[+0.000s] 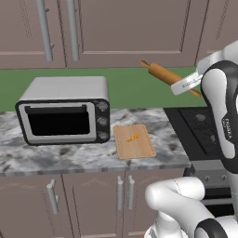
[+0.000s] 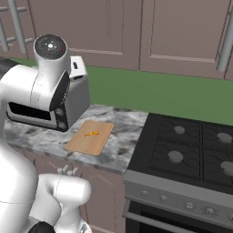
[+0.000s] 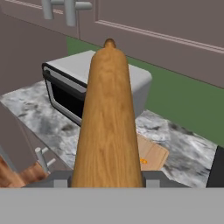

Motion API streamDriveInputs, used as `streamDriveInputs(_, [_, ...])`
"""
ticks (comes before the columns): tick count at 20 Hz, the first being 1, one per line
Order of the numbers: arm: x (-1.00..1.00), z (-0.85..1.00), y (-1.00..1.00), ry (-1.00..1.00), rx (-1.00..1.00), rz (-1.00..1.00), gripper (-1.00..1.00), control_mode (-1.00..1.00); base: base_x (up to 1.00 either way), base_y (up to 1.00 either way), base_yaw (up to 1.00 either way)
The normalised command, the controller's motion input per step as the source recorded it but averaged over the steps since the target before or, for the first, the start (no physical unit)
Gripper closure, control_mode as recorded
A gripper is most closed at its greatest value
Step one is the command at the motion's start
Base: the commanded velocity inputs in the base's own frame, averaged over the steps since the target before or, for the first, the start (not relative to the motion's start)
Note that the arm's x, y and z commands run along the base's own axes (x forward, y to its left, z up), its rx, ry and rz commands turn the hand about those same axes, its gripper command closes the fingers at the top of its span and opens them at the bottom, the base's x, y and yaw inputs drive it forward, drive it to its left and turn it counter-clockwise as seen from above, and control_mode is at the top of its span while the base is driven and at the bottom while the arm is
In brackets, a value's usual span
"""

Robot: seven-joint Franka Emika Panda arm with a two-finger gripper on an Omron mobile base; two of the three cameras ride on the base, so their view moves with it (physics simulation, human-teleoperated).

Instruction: Open the cabinet, retrieve the rolling pin, and place it next to the meat on the cutting board to prepare for tenderizing.

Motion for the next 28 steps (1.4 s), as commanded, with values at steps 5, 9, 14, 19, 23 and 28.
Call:
streamDriveInputs(5, [-0.12, -0.16, 0.0, -0.02, 0.01, 0.0, 1.0, -1.0, 0.0, 0.0, 0.0])
streamDriveInputs(9, [-0.43, -0.3, 0.0, 0.0, 0.0, 0.03, 1.0, -1.0, 0.0, 0.0, 0.0])
streamDriveInputs(14, [-0.31, -0.39, 0.0, 0.02, 0.0, 0.06, 1.0, -1.0, 0.0, 0.0, 0.0])
streamDriveInputs(19, [-0.13, -0.52, -0.03, 0.05, 0.0, 0.11, 1.0, -1.0, 0.0, 0.0, 0.0])
streamDriveInputs(23, [0.03, -0.64, -0.09, 0.06, -0.02, 0.15, 1.0, -1.0, 0.0, 0.0, 0.0])
streamDriveInputs(28, [0.1, -0.51, -0.15, 0.05, 0.0, 0.14, 1.0, -1.0, 0.0, 0.0, 0.0])
